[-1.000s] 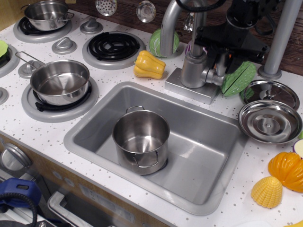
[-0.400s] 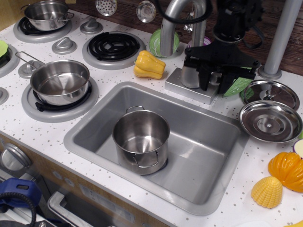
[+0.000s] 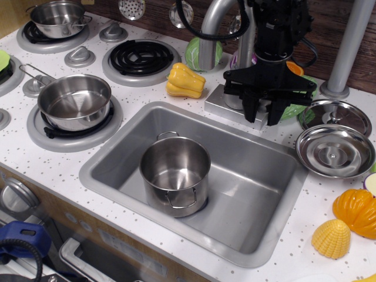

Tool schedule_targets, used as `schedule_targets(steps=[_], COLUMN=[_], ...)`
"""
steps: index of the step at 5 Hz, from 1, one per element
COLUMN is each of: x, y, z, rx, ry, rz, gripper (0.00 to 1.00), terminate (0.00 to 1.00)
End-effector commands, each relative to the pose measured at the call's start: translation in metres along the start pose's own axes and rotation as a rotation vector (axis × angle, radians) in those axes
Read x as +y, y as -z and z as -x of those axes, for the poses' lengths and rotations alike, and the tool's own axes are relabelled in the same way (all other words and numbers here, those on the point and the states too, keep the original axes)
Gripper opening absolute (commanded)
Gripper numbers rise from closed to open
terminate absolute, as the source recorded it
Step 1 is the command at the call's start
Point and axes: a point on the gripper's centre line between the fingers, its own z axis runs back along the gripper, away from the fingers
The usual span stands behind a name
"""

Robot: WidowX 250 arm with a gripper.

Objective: Turn lever vertical to front

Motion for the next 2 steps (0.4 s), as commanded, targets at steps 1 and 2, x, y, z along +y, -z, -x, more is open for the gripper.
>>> schedule_targets(steps=[1, 2], x=[-0.0079, -0.0076], y=[0.0052, 0.0068], z=[-0.0082, -0.0093], rx=[-0.028, -0.028], ry=[0.034, 0.037], rz=[0.033, 0.033], gripper=[0.0, 0.0], terminate=[0.0, 0.0])
